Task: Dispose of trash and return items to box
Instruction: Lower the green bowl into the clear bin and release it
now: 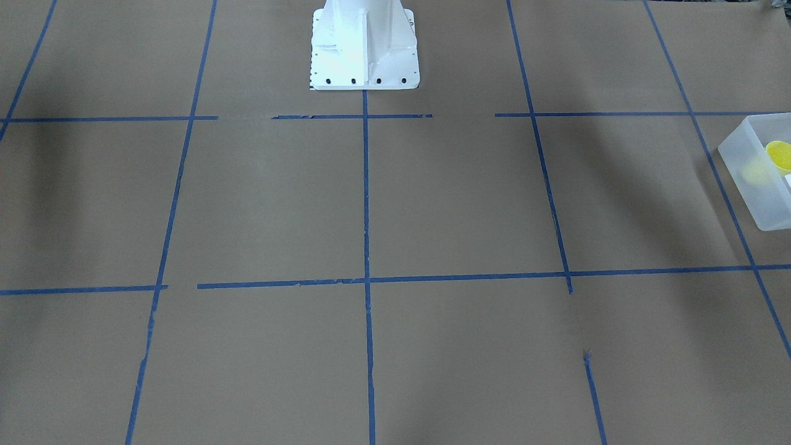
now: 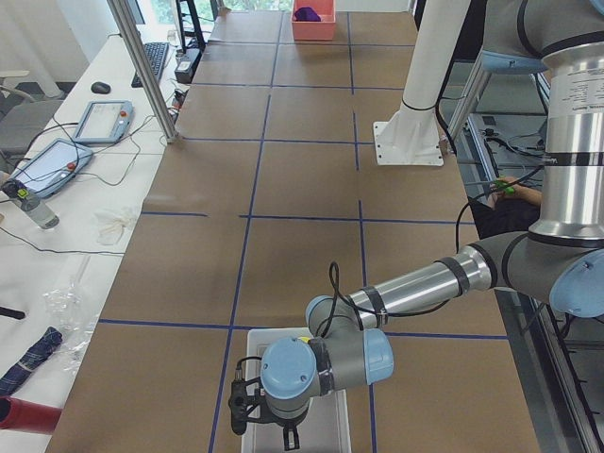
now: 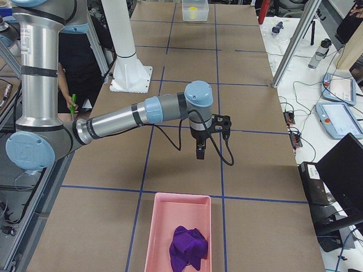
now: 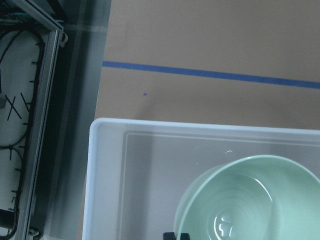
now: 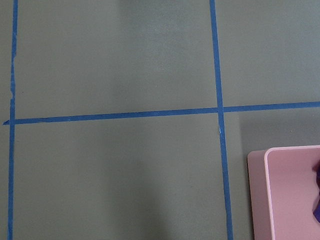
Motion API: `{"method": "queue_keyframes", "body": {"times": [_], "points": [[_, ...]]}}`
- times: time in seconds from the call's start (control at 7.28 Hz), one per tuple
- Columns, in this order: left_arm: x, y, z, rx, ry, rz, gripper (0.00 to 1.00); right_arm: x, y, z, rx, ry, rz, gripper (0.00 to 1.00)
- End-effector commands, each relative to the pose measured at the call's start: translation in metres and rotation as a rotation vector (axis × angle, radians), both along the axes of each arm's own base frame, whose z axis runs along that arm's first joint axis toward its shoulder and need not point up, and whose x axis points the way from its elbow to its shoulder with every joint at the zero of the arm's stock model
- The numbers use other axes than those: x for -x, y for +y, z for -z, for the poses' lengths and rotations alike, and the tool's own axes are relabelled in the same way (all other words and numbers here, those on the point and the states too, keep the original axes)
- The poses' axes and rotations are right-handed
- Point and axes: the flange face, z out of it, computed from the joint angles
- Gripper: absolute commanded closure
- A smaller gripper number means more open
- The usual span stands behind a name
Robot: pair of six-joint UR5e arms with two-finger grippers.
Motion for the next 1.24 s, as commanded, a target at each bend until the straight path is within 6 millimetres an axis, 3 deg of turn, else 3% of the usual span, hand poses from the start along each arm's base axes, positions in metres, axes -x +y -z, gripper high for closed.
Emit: {"method": "queue_keyframes", "body": {"times": [0.0, 0.14, 0.41, 0.55, 0.69, 0.82, 1.1], "points": [[-0.005, 0.017, -0.035, -0.017, -0.007, 0.017, 0.59, 0.0, 0.0, 0.002, -0.004, 0.0, -0.001, 0.0], [-0.004, 0.016, -0.035, -0.031, -0.012, 0.016, 0.04, -0.001, 0.001, 0.001, -0.002, 0.002, -0.001, 0.0], [-0.003, 0.01, -0.026, -0.055, -0.018, 0.016, 0.0, -0.001, 0.001, 0.0, -0.001, 0.002, -0.001, 0.0], [0.0, -0.002, -0.001, -0.105, -0.029, 0.018, 0.0, 0.0, 0.001, 0.001, -0.002, 0.003, 0.0, 0.0], [0.006, -0.023, 0.037, -0.184, -0.049, 0.019, 0.0, -0.001, 0.001, 0.001, -0.002, 0.003, -0.002, 0.0], [0.011, -0.043, 0.095, -0.288, -0.071, 0.028, 0.0, -0.001, 0.001, 0.001, -0.002, 0.003, -0.002, 0.0], [0.014, -0.058, 0.161, -0.47, -0.115, 0.025, 0.0, -0.001, 0.002, 0.0, -0.001, 0.005, -0.002, 0.0]]}}
